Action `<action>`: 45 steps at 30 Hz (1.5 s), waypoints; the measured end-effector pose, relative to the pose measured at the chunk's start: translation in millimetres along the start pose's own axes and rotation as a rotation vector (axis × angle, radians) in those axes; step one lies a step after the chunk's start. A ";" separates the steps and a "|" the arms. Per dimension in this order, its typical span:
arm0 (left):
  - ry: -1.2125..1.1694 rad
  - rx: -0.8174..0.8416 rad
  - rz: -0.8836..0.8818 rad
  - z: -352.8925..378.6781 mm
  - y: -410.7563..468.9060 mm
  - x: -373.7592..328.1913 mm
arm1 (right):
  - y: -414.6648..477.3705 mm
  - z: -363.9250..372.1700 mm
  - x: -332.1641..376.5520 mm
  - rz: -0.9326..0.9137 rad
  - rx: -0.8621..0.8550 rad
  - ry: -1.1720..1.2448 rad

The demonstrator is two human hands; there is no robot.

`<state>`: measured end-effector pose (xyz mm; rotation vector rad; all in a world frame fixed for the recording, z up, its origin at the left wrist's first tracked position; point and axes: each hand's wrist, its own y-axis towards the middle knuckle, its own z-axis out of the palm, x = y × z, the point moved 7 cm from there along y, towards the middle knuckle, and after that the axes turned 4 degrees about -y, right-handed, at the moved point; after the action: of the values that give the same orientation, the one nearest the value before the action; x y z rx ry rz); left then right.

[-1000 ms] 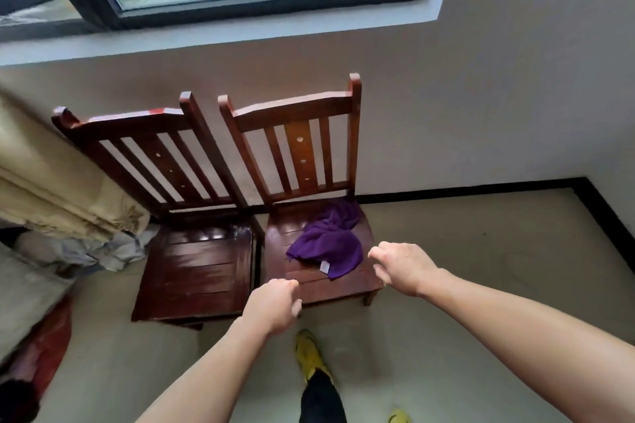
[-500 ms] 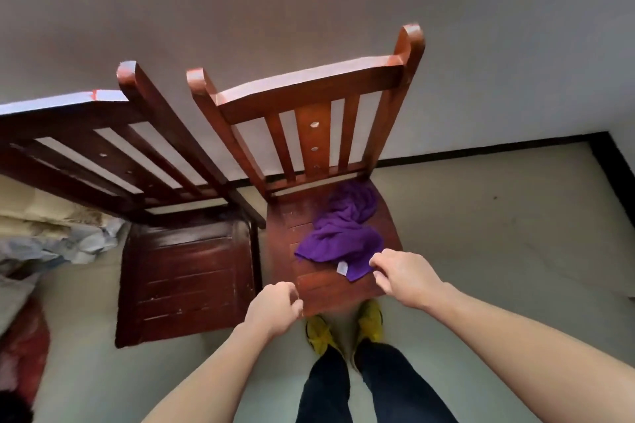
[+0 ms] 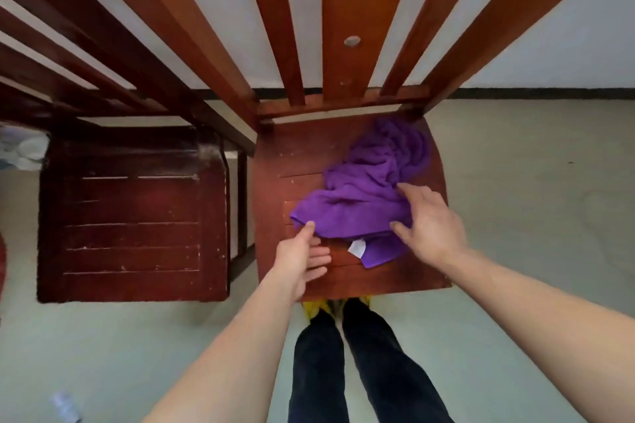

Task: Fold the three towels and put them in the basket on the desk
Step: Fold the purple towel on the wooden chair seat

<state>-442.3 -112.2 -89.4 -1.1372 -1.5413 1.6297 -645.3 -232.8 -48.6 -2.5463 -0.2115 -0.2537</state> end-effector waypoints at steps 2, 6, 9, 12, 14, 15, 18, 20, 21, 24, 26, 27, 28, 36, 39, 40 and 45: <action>-0.140 0.061 -0.069 16.8 22.5 2.4 | -0.6 17.6 -5.4 0.004 0.023 0.000; -0.379 -0.015 0.004 21.9 44.1 -6.6 | -34.2 44.5 1.0 -0.086 0.075 0.079; -0.524 -0.068 0.096 -3.2 41.3 -14.8 | -65.9 64.9 10.1 -0.142 0.293 0.030; -0.433 -0.146 0.253 -38.6 14.9 -28.3 | -69.1 51.8 25.1 -0.192 0.249 0.100; -0.287 -0.197 0.368 -59.8 -8.6 -39.8 | -50.3 23.2 45.0 -0.230 0.059 0.205; -0.223 -0.204 0.413 -68.2 -16.2 -44.1 | -36.1 8.5 55.5 -0.247 -0.031 0.243; -0.045 -0.169 0.531 -86.5 -36.2 -51.5 | 17.8 -14.3 99.1 -0.327 -0.127 0.289; 0.022 -0.155 0.593 -97.1 -47.2 -52.6 | 48.4 -5.6 132.9 -0.409 -0.047 0.242; 0.041 -0.160 0.627 -101.0 -52.2 -54.3 | 58.5 2.7 146.7 -0.444 0.017 0.193; 0.107 -0.206 0.724 -122.6 -65.3 -51.8 | 61.5 48.1 175.8 -0.499 0.292 -0.022; 0.160 -0.223 0.787 -139.3 -75.2 -49.6 | 47.4 74.9 180.0 -0.490 0.448 -0.153; 0.214 -0.229 0.824 -142.9 -80.0 -49.3 | 38.1 83.9 176.7 -0.472 0.517 -0.180; 0.267 -0.238 0.863 -147.3 -85.4 -50.1 | 28.2 93.0 175.5 -0.455 0.582 -0.187; 0.444 -0.441 0.962 -234.5 -81.3 -44.9 | 14.3 94.5 221.6 -0.346 0.537 -0.101; 0.441 -0.520 0.983 -280.0 -77.2 -56.2 | 28.9 54.4 259.9 -0.358 0.222 -0.020; 0.450 -0.536 0.992 -295.4 -76.0 -61.0 | 32.0 43.6 275.3 -0.358 0.152 0.006; 0.544 -0.650 0.974 -374.1 -64.8 -99.5 | 55.1 29.6 367.9 -0.377 -0.031 0.015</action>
<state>-73.6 -21.8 10.1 -2.7231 -1.2038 1.1004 -273.3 -226.4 -19.0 -2.5183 -0.6881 -0.4217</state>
